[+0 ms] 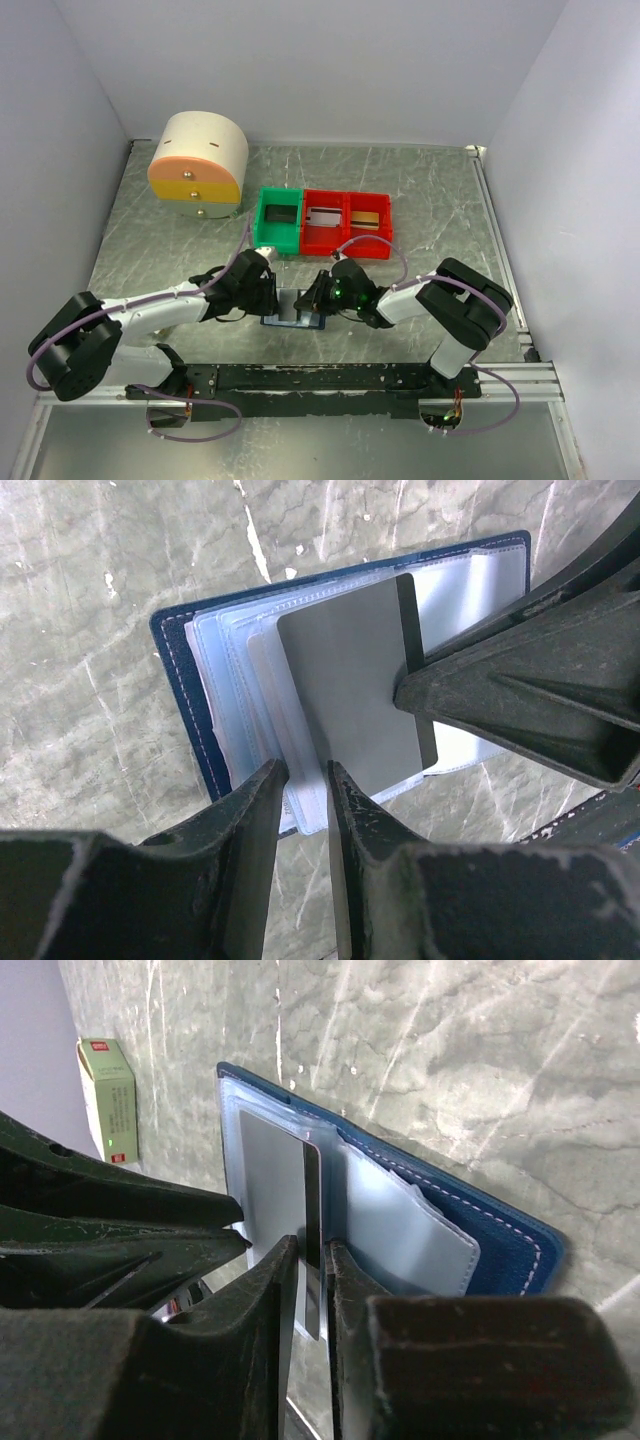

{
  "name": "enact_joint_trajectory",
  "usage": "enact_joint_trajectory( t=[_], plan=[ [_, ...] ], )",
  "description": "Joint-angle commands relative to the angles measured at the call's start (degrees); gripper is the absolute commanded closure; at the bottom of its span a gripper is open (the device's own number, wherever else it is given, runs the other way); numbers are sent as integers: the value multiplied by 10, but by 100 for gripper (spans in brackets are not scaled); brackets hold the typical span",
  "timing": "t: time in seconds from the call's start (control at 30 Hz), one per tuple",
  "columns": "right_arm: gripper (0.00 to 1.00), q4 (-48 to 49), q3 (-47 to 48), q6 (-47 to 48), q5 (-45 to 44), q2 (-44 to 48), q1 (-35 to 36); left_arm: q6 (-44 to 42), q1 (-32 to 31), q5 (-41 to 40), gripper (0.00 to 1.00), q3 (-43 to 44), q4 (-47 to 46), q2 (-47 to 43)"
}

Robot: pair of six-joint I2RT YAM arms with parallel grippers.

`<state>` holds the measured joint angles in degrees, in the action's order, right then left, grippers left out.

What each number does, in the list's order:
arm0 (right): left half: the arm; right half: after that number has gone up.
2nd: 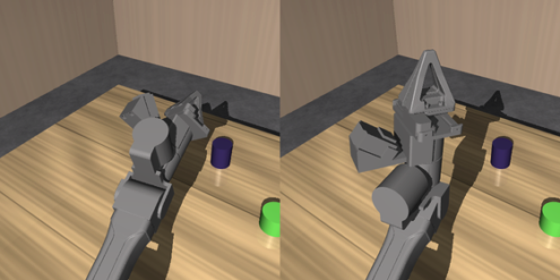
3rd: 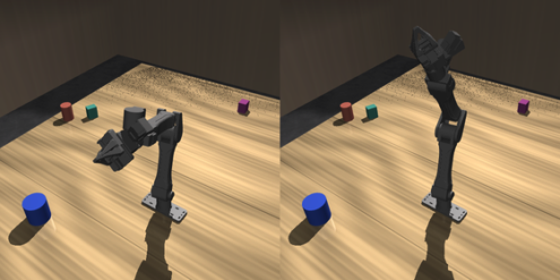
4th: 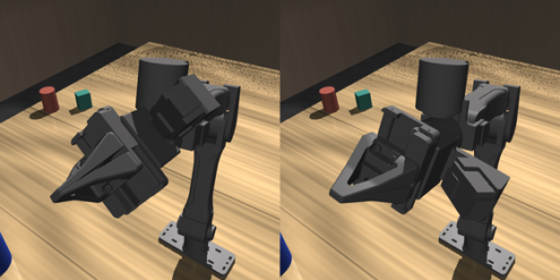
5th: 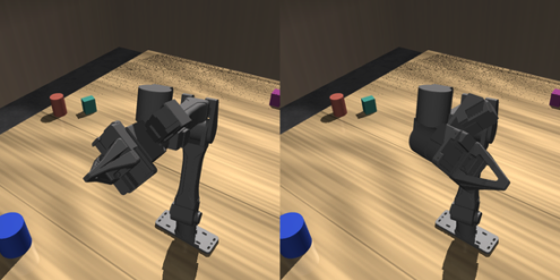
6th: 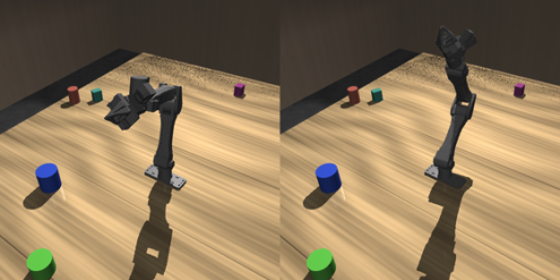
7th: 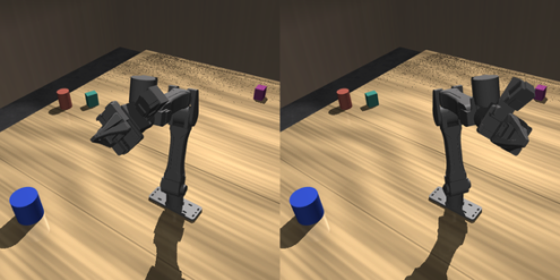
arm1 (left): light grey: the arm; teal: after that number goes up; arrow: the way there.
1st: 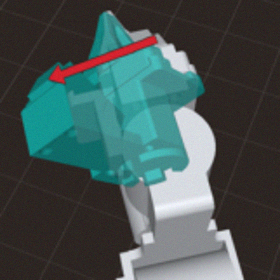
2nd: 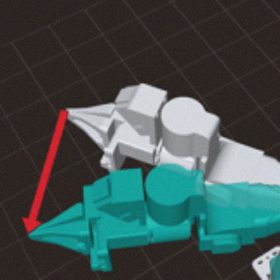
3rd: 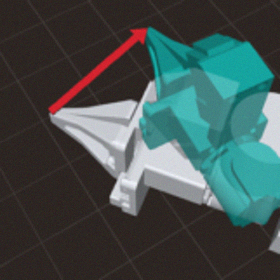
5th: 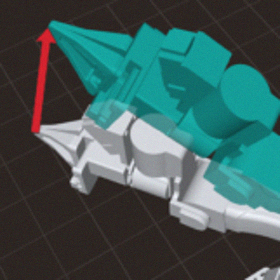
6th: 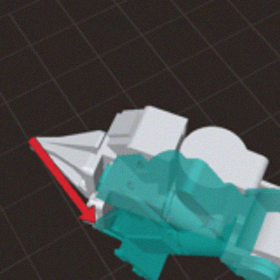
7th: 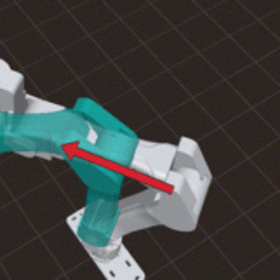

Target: Take the credit cards out of the card holder

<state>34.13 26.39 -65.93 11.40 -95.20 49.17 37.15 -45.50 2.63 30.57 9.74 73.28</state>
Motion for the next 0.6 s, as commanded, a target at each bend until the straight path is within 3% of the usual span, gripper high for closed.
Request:
enact_joint_trajectory(
  t=[0.0, 0.2, 0.57],
  plan=[
    [85, 12, -21, -6, -9, 2, -3, 1, -5, -2, 64, -5, 24, -11],
    [89, 35, -27, -9, 5, 2, -3, -1, -6, -3, 64, -5, 29, -12],
    [83, 39, -19, -7, 28, 1, -4, -1, -5, -12, 64, 2, 41, -9]
  ],
)
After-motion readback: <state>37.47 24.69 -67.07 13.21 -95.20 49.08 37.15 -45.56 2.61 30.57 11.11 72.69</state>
